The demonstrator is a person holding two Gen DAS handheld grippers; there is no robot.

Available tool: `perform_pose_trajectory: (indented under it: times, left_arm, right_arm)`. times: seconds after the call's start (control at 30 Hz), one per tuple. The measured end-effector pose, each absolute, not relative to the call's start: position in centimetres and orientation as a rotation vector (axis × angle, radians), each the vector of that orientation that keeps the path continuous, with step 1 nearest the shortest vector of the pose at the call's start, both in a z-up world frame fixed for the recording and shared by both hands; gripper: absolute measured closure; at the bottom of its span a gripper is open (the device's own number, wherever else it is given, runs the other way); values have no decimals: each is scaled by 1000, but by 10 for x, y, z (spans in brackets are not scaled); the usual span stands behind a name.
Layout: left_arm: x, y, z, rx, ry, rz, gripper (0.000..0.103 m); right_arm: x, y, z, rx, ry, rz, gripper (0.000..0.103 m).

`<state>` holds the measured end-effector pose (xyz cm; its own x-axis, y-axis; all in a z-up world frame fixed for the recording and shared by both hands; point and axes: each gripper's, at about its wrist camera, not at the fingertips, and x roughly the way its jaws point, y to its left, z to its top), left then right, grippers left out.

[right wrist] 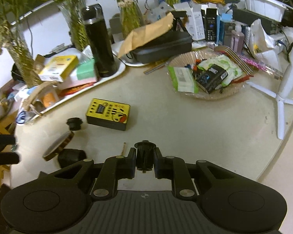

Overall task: Organize rigid objects
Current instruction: 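Carry the plug toward the box with the right tool while the left tool grasps the black ring holder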

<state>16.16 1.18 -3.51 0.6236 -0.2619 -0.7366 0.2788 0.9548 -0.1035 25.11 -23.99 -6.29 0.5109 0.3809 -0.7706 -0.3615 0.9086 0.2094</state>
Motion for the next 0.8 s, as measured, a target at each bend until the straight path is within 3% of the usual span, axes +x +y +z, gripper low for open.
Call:
perform_pose_trajectory:
  times: [0.27, 0.5, 0.8]
  left_arm:
    - [179, 18, -53, -32, 880, -344, 52]
    - [198, 23, -72, -71, 909, -361, 59]
    - [218, 25, -94, -108, 966, -404, 77]
  right_arm:
    - [224, -248, -55, 18, 926, 489, 83]
    - [200, -255, -51, 39, 927, 516, 83]
    - [178, -253, -41, 49, 912, 558, 83]
